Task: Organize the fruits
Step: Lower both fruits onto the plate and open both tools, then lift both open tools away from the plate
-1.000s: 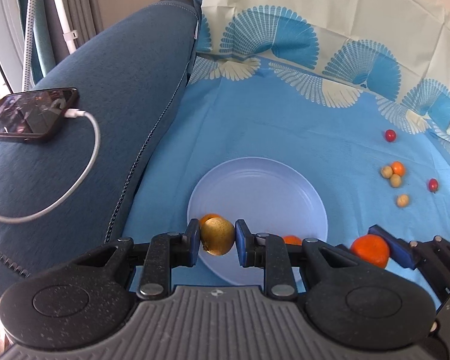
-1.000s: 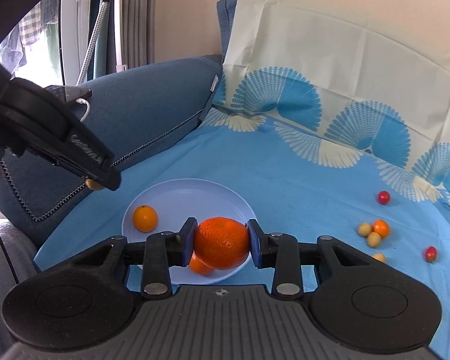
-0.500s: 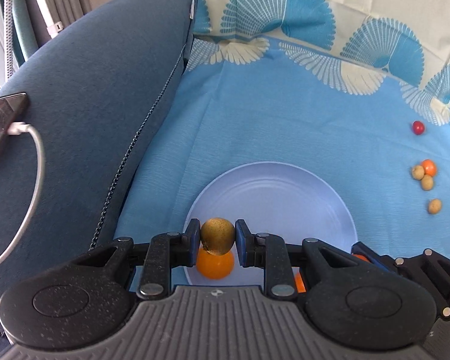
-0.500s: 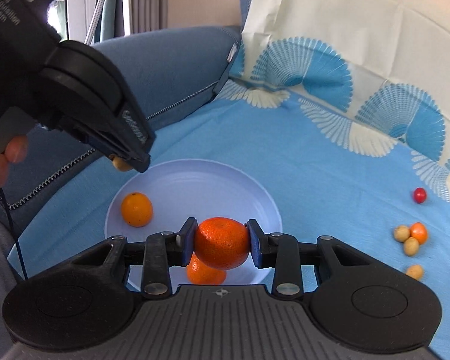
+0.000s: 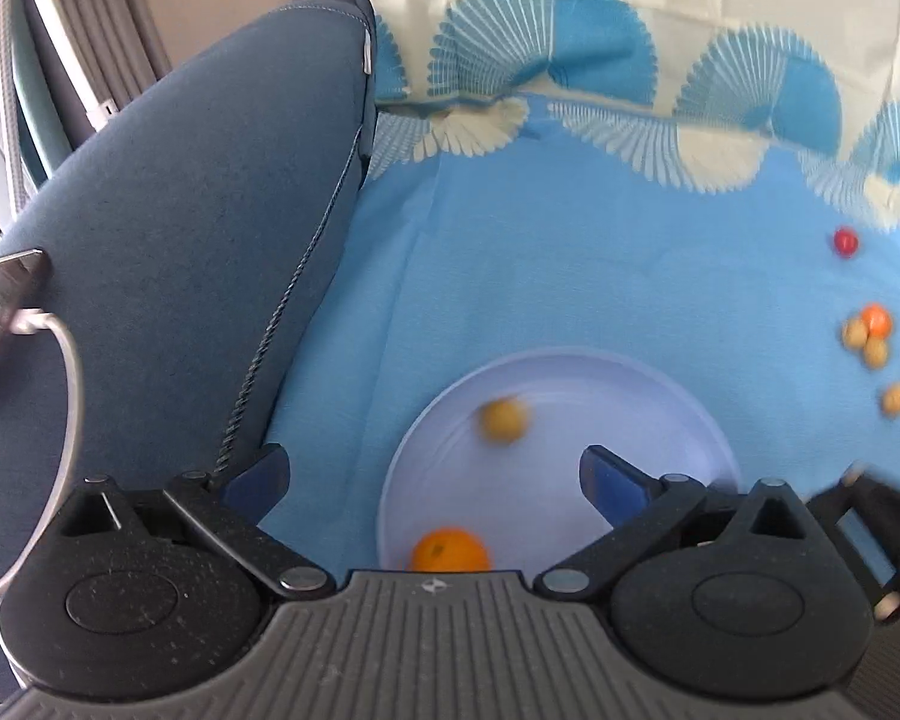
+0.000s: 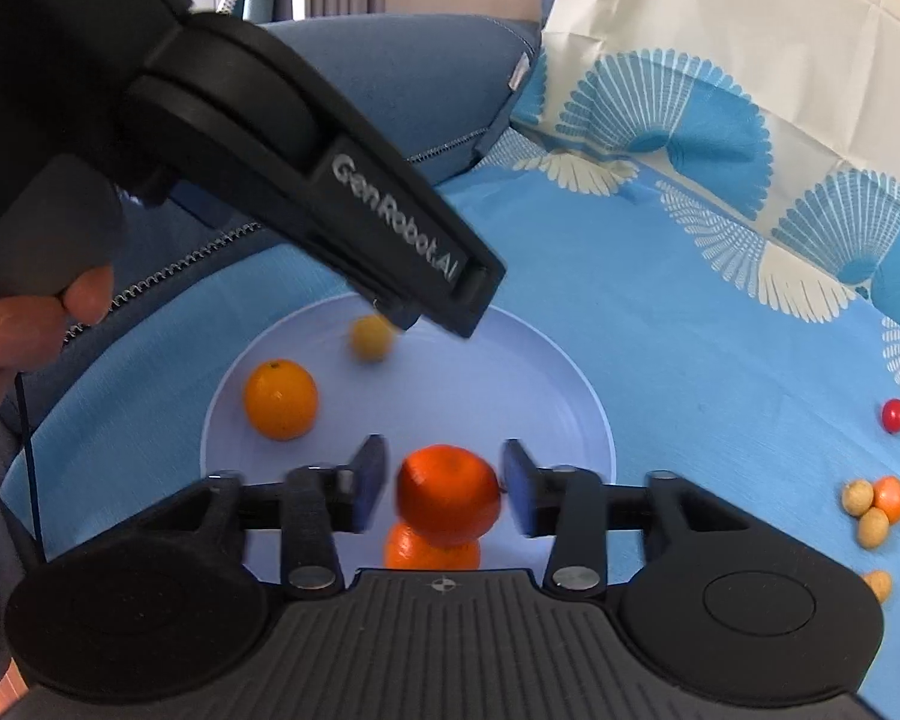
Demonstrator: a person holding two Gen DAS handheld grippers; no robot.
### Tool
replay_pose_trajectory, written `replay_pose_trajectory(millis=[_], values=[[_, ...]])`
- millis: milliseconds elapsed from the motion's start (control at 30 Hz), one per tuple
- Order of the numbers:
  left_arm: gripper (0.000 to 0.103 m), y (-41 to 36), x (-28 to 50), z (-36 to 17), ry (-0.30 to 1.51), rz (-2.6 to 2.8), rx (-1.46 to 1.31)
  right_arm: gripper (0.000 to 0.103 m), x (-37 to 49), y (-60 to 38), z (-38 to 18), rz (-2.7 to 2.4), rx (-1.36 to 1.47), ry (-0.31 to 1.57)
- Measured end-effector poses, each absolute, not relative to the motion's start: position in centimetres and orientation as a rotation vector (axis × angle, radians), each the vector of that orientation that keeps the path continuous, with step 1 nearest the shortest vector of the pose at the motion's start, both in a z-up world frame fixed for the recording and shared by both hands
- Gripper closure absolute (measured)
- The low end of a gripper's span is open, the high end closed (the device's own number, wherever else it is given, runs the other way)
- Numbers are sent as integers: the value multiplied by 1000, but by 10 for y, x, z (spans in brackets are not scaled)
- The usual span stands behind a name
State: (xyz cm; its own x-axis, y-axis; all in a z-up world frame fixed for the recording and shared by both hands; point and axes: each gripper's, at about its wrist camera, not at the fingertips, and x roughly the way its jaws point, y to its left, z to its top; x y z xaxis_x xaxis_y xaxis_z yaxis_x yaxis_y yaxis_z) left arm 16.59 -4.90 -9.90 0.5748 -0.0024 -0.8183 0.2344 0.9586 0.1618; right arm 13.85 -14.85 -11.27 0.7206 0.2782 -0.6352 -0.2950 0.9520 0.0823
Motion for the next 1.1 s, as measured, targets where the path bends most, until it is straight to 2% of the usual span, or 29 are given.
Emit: replay_pose_trajectory(millis=[33,100,200,300,567,1100], values=[[0,-47,160,-96,946,-133,274,38,136,-149,-110,310,-24,696],[0,-40,146,-87,932,-121,267,22,127,-150,-102,279,-27,701],[0,-24,120,-72,931,-117,229,12,104,-153,-89,228,-10,713],[0,-9,91,-60,936,-101,209,7,75,-159,-77,176,21,745],[0,14,31,-34,941,-68,145,2,8,-169,-44,50,173,749],[0,9,-45,10,793,-103,171,1,-87,-170,-1,5,185,585]])
